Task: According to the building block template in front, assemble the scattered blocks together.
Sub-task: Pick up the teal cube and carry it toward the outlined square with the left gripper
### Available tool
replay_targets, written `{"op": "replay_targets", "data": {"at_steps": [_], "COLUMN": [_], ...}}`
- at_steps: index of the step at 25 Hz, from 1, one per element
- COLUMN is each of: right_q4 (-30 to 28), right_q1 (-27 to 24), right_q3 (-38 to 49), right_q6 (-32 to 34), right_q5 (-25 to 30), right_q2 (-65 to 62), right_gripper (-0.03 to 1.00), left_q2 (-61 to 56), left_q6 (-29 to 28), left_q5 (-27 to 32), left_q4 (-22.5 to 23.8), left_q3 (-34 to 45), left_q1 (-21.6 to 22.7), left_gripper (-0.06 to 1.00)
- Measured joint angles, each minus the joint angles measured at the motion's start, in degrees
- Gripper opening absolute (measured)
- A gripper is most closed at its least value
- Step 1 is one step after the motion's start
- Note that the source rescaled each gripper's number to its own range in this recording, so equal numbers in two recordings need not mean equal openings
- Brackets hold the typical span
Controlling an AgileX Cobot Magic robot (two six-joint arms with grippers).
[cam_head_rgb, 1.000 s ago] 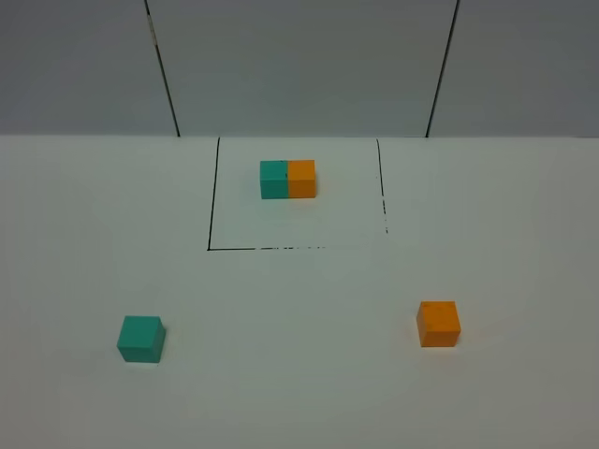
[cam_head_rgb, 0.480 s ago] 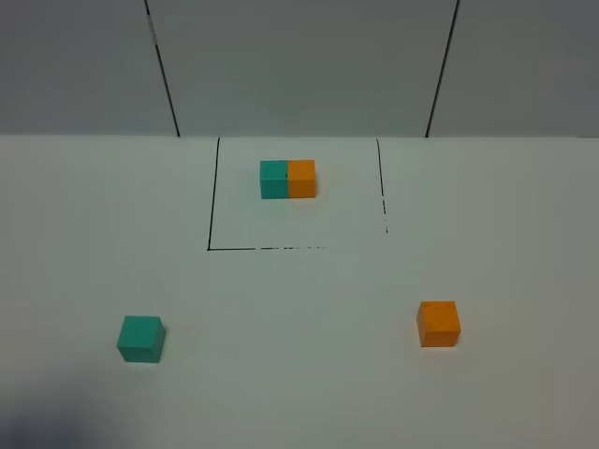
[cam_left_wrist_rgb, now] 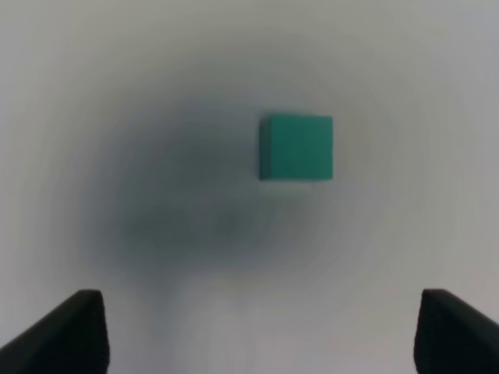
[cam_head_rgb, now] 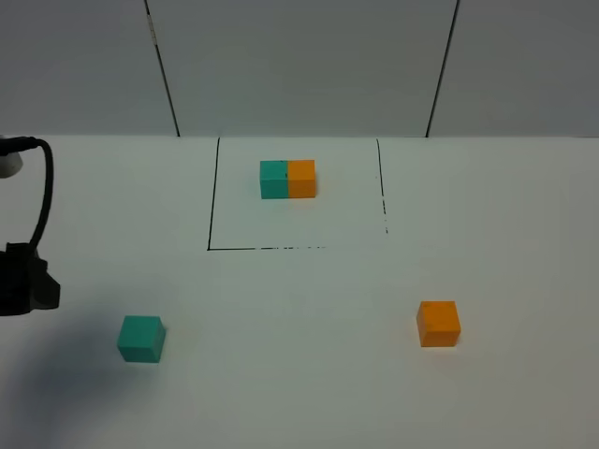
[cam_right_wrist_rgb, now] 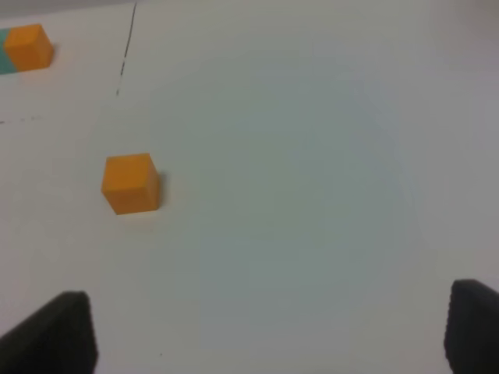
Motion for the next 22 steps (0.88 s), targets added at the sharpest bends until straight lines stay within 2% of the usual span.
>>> {"op": "replay_targets", "data": {"at_steps": [11,18,22], "right_q4": [0.0,0.0,0.0], "right_q1": [0.0,0.0,0.0], "right_q3": [0.0,0.0,0.0], "right_q6": [0.0,0.0,0.0], "right_q5": [0.0,0.0,0.0], "right_q2": [0.0,0.0,0.0], "right_gripper": [0.78,0.78,0.78], "left_q2": [14.5,23.8,28.2], "left_q6": [-3.6,-10.9,-11.7], "left_q5": [-3.0,-3.0,-4.0], "left_q4": [0.4,7.3,7.3], "left_q3": [-5.4,-9.2,-10.4], "left_q1": [-6.5,-10.6,-11.3], "left_gripper": [0.67,0.67,0.67]}}
